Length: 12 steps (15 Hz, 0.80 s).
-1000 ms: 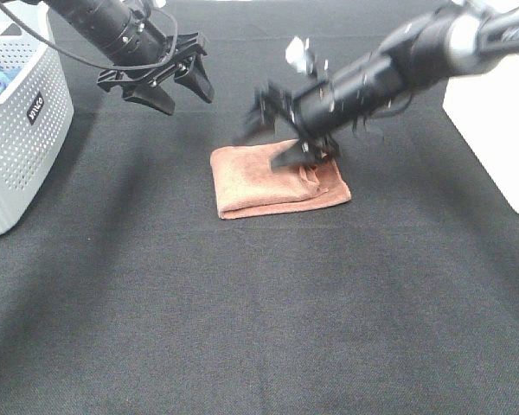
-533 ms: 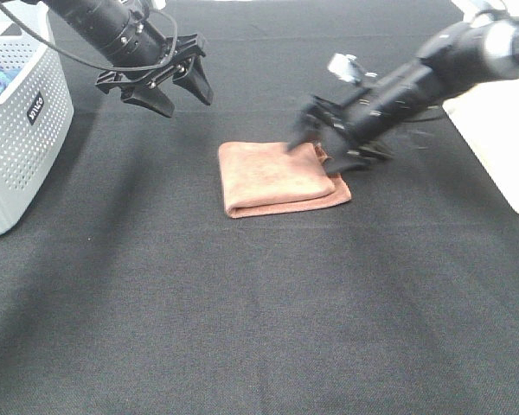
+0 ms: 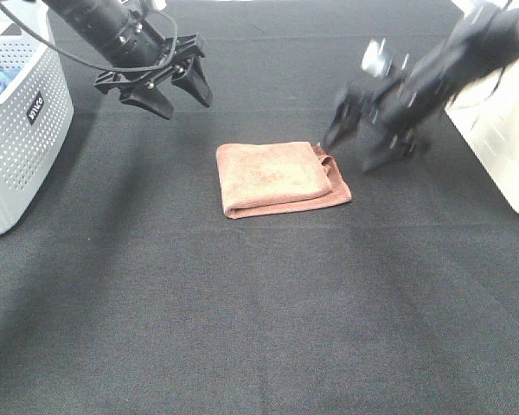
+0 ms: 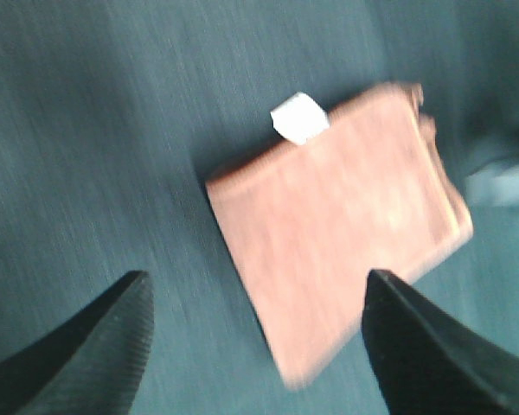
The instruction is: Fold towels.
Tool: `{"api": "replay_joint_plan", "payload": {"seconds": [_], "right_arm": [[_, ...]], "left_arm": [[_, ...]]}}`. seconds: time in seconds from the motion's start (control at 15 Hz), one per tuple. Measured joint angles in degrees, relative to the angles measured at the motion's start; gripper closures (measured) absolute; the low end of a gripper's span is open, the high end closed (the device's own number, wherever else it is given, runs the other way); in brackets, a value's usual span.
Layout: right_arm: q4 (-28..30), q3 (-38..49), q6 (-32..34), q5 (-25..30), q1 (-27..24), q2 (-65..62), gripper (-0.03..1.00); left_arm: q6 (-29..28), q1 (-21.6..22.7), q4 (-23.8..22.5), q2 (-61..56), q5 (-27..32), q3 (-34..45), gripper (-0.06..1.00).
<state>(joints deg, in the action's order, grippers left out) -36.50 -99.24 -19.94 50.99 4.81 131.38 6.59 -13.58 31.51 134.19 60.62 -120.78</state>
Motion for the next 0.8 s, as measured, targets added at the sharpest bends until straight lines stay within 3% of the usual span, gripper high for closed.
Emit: {"api": "replay_joint_plan", "payload": {"seconds": [0.2,0.53,0.8], "right_arm": [[3.5,0.0,3.0,4.3,0.2,-5.2,0.21],[14.1,0.0,10.2,14.2,1.9,-18.9,0.21],[18.1,2.1,12.3,17.9,2.5,-31.3,0.21]], "left_arm": [[0.2,0.0,-2.5,-2.8,2.8,0.0,0.29],[-5.0,0.0,-18.9,-15.6,8.7,0.0,0.28],[-5.8,0.0,-21.7,-28.6,8.8,8.0,0.28]]}}
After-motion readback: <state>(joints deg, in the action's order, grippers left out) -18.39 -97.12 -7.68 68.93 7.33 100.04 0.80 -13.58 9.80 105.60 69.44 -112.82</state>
